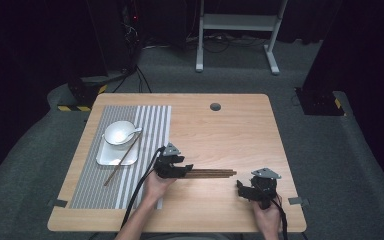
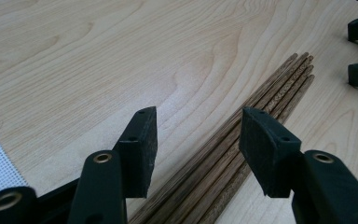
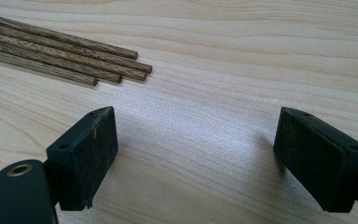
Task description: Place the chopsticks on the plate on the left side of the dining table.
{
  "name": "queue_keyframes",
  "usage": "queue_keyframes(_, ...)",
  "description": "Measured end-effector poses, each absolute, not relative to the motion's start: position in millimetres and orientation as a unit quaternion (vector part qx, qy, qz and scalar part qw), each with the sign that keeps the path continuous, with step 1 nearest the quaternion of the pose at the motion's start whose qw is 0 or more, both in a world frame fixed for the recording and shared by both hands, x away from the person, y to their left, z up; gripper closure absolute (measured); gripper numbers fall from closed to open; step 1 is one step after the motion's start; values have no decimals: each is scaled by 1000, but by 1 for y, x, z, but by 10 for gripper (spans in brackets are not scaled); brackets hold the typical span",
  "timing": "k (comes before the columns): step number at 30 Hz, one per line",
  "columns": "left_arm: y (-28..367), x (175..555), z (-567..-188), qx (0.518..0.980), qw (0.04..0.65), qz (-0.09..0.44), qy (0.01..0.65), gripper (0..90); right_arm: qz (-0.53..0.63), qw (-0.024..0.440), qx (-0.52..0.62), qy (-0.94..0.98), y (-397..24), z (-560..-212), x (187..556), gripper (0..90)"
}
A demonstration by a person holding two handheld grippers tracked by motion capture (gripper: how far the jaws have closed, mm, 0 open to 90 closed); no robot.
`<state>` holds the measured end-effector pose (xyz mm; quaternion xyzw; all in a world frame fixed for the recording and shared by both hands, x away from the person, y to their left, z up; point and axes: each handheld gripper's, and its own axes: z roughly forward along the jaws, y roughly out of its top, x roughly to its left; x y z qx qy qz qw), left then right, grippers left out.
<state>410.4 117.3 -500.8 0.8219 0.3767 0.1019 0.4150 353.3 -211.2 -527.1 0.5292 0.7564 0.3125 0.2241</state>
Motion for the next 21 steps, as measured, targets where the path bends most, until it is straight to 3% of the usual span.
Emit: queue_keyframes(21,91,415,-509,837,398,110,359,502,313,224,529,757,-211,-527,353,135)
